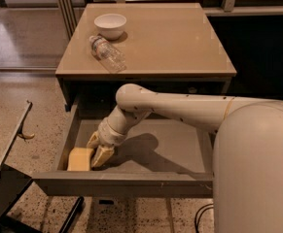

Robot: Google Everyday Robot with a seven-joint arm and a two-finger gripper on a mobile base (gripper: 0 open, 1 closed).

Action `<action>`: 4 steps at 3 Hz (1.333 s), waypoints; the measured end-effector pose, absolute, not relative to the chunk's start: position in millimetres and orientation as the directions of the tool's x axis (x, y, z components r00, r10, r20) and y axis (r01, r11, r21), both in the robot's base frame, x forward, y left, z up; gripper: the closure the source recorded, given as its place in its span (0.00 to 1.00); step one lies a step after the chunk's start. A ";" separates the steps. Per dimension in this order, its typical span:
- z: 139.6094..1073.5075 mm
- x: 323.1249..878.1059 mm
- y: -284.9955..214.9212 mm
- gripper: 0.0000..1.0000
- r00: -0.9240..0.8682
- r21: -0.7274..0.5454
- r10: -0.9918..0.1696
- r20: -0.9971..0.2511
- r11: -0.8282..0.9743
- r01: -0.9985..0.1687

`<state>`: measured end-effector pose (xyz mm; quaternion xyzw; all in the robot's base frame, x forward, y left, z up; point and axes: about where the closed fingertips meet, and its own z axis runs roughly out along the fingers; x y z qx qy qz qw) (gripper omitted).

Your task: Pick sponge from top drawer and place on counter

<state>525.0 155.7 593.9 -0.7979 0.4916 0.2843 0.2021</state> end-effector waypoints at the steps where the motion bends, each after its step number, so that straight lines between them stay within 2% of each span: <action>1: 601.5 528.7 148.1 0.98 0.350 -0.064 -0.666 -0.659 -0.414 -0.908; 4: 659.0 557.0 86.4 1.00 0.341 -0.178 -0.690 -0.639 -0.298 -0.938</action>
Offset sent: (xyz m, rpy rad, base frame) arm 0.0248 -0.0536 0.0489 0.0520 -0.1055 -0.1254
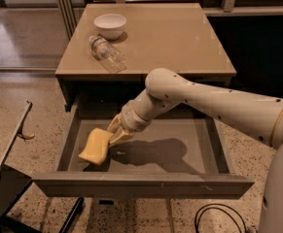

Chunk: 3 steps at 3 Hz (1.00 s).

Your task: Pick sponge from top drawer and place on counter

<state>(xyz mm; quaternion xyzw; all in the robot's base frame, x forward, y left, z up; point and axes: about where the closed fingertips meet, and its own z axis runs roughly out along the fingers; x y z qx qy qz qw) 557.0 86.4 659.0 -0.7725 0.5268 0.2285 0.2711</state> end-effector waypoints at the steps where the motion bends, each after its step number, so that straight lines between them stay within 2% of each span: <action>1: 692.1 573.2 49.6 1.00 0.324 -0.220 -0.712 -0.623 -0.238 -0.946; 3: 767.2 609.8 -38.0 1.00 0.201 -0.277 -0.785 -0.585 -0.040 -0.960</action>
Offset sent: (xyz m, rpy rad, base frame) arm 0.0639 -0.1443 0.1253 -0.0413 -0.1267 -0.3270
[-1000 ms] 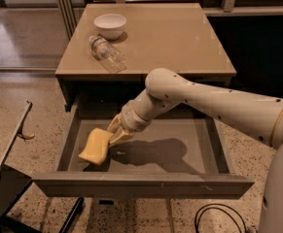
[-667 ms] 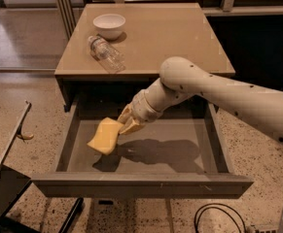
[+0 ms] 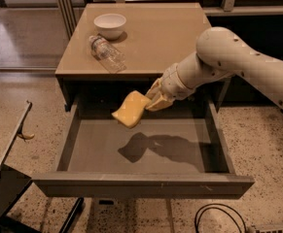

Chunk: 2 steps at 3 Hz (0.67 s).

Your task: Pick sponge from top drawer and place on counter

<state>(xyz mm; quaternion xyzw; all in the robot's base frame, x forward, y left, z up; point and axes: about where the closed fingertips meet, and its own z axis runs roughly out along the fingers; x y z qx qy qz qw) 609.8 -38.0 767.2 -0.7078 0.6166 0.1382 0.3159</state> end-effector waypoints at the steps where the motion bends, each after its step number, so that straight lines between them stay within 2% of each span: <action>1: 799.5 626.0 -70.8 1.00 0.114 -0.288 -0.814 -0.570 0.068 -0.955; 2: 799.5 626.0 -70.8 1.00 0.114 -0.288 -0.814 -0.570 0.068 -0.955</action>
Offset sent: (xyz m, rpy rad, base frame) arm 0.0138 -0.0289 0.0291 -0.0165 -0.0160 -0.0967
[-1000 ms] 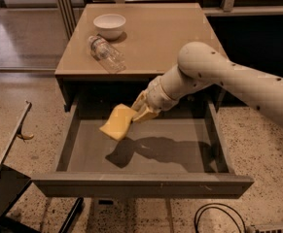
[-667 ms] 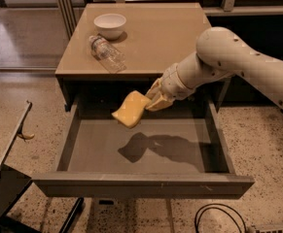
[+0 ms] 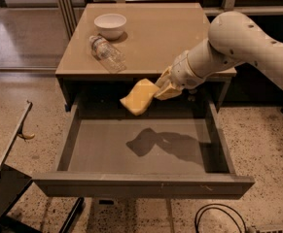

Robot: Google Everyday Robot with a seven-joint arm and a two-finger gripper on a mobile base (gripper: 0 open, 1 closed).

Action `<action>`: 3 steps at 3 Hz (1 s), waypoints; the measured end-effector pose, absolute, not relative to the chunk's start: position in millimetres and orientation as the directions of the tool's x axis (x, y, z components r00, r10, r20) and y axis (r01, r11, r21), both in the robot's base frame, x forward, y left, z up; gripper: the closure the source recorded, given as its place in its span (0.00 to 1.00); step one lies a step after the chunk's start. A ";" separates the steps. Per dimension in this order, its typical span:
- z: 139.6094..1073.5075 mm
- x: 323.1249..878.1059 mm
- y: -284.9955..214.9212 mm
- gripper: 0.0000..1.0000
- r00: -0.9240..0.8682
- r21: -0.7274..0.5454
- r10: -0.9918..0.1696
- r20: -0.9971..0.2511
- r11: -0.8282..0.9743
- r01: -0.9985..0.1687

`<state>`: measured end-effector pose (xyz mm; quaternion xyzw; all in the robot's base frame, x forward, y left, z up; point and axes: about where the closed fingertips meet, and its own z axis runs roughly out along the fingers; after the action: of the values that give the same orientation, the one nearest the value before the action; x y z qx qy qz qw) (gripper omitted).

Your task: Pick sponge from top drawer and place on counter

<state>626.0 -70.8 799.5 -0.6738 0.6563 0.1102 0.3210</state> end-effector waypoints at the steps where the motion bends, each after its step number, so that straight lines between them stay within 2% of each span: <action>1: 802.1 626.4 -70.5 1.00 0.113 -0.288 -0.799 -0.591 0.079 -0.954; 3: 852.1 671.7 -95.8 1.00 0.053 -0.343 -0.782 -0.621 0.211 -0.915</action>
Offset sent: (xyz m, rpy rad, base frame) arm 0.0433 -0.0306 0.0625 0.0781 -0.0866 -0.1404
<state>671.7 -95.8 852.1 -0.6219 0.6824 0.0893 0.3736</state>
